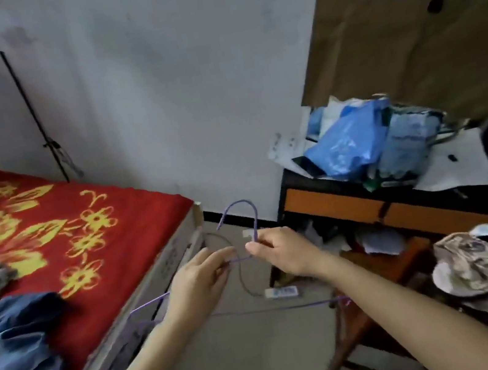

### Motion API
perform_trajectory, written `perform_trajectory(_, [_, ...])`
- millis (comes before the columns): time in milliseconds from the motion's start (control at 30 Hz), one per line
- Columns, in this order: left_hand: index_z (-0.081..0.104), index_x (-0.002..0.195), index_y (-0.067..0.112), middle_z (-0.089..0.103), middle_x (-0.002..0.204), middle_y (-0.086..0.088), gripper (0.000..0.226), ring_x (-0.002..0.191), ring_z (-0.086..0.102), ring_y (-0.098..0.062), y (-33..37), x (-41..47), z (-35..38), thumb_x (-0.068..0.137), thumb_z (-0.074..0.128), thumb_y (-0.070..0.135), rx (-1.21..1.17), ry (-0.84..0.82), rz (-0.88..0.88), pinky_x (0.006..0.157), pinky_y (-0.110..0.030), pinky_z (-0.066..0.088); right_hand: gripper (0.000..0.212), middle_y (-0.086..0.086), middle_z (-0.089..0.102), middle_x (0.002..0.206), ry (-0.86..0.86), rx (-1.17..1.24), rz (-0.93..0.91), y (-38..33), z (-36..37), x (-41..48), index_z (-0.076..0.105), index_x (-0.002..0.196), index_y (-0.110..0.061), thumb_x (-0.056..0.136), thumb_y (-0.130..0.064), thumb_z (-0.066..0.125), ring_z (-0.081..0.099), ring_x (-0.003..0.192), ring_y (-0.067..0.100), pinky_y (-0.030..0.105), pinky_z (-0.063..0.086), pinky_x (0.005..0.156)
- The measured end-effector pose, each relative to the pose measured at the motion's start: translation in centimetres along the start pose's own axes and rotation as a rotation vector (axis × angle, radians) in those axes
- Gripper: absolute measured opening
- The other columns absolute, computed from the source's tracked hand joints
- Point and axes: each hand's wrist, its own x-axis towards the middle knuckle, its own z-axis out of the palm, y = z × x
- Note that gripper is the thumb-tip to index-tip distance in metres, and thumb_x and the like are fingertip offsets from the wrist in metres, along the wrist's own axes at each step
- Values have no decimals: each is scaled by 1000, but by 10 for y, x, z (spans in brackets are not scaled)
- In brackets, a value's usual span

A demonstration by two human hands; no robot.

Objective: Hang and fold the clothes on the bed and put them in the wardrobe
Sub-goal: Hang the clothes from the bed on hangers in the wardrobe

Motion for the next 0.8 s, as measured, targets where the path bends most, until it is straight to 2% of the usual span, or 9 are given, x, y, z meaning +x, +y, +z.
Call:
perform_trajectory(33, [74, 93, 6, 64, 72, -9, 21, 64, 58, -16, 4, 10, 14, 75, 64, 6, -12, -22, 20, 56, -27, 43, 39, 11, 57, 69, 74, 5, 75, 13, -16, -13, 59, 74, -1, 96, -31, 47, 53, 65, 21, 35, 39, 63])
perform_trajectory(133, [74, 83, 6, 59, 63, -8, 13, 60, 53, -19, 17, 29, 53, 74, 65, 7, -58, -80, 56, 49, -29, 40, 40, -9, 47, 46, 282, 46, 249, 48, -60, -61, 51, 55, -21, 95, -23, 48, 43, 45, 2, 26, 32, 53])
perform_trajectory(233, [75, 81, 9, 61, 62, -7, 17, 50, 59, -25, 38, 47, 91, 69, 63, 9, -91, -135, 140, 45, -32, 48, 36, -8, 48, 38, 465, 95, 422, 78, -96, -124, 53, 60, -17, 95, -20, 48, 42, 35, 3, 18, 33, 45])
perform_trajectory(333, [75, 81, 8, 64, 65, -6, 17, 56, 60, -23, 69, 62, 128, 66, 75, -1, -127, -212, 215, 47, -34, 48, 37, -4, 53, 43, 670, 195, 505, 101, -121, -188, 58, 59, -12, 95, -11, 48, 41, 33, 5, 16, 36, 42])
perform_trajectory(400, [75, 84, 6, 66, 68, -7, 18, 62, 63, -27, 93, 69, 154, 68, 74, 0, -149, -247, 298, 50, -39, 50, 31, -2, 56, 47, 777, 235, 563, 113, -137, -230, 63, 68, -9, 95, -12, 48, 40, 33, 7, 19, 36, 42])
perform_trajectory(567, [72, 99, 4, 66, 91, -13, 31, 80, 60, -34, 167, 79, 215, 80, 54, 20, -264, -247, 357, 67, -43, 52, 22, 1, 57, 47, 1150, 317, 635, 145, -175, -332, 68, 90, -3, 96, -9, 48, 39, 32, 5, 9, 29, 36])
perform_trajectory(667, [72, 97, 3, 66, 92, -14, 27, 80, 60, -36, 212, 80, 251, 76, 60, 14, -267, -252, 427, 66, -42, 53, 21, 2, 57, 50, 1390, 393, 565, 164, -196, -376, 64, 102, -15, 98, -11, 44, 39, 33, 4, 11, 25, 33])
perform_trajectory(733, [71, 101, 5, 66, 101, -15, 28, 89, 60, -40, 234, 81, 277, 76, 61, 13, -227, -281, 476, 71, -46, 53, 28, -1, 54, 52, 1389, 490, 491, 180, -206, -392, 60, 108, -31, 97, -11, 44, 40, 35, 5, 14, 23, 33])
perform_trajectory(800, [67, 114, 11, 59, 123, -15, 32, 113, 51, -40, 253, 82, 304, 83, 63, 17, -155, -366, 458, 86, -49, 46, 30, -2, 45, 53, 1286, 584, 503, 200, -213, -398, 58, 110, -33, 96, -10, 45, 35, 36, 5, 13, 20, 34])
